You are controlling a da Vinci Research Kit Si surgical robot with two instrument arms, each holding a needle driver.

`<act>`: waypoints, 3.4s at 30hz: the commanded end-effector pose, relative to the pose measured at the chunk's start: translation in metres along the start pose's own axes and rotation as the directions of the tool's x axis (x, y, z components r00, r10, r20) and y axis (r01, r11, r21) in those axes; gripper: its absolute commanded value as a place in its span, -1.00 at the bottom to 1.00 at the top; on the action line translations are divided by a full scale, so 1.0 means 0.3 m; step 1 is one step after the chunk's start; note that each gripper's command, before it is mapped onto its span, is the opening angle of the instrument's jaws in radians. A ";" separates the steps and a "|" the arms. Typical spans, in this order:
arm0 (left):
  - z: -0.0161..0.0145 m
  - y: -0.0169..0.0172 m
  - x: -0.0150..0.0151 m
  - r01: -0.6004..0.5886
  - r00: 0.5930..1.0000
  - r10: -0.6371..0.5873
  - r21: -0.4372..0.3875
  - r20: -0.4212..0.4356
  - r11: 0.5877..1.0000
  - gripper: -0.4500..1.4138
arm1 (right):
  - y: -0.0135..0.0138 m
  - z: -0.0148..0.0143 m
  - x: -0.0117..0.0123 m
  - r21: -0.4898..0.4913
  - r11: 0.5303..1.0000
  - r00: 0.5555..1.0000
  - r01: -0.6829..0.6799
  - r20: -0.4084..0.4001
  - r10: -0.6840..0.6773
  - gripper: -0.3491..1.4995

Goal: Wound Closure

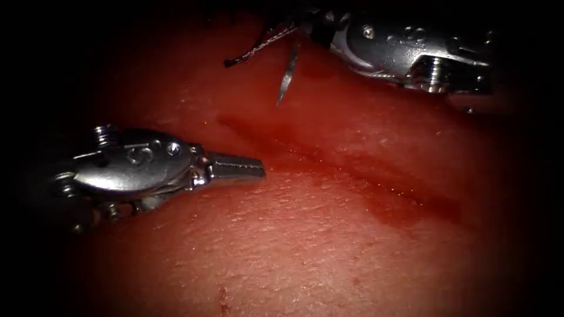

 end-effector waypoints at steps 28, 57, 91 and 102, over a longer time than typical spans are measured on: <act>0.010 -0.005 -0.013 -0.053 0.991 0.043 0.076 0.129 0.996 -0.62 | -0.0107 0.0064 -0.0092 0.011 0.961 0.961 0.278 0.007 -0.278 -1.00; 0.010 -0.013 -0.018 -0.045 0.991 0.028 0.133 0.129 0.990 -0.64 | -0.0365 0.0007 -0.0221 0.040 0.951 0.950 0.307 0.047 -0.309 -1.00; 0.010 -0.011 -0.017 -0.050 0.991 0.034 0.124 0.133 0.991 -0.77 | -0.0475 -0.0070 -0.0320 0.179 0.981 0.961 0.073 0.252 -0.118 -1.00; 0.010 -0.011 -0.017 -0.055 0.990 0.038 0.124 0.137 0.991 -0.82 | -0.0494 -0.0070 -0.0336 0.232 0.972 0.948 0.031 0.301 -0.102 -1.00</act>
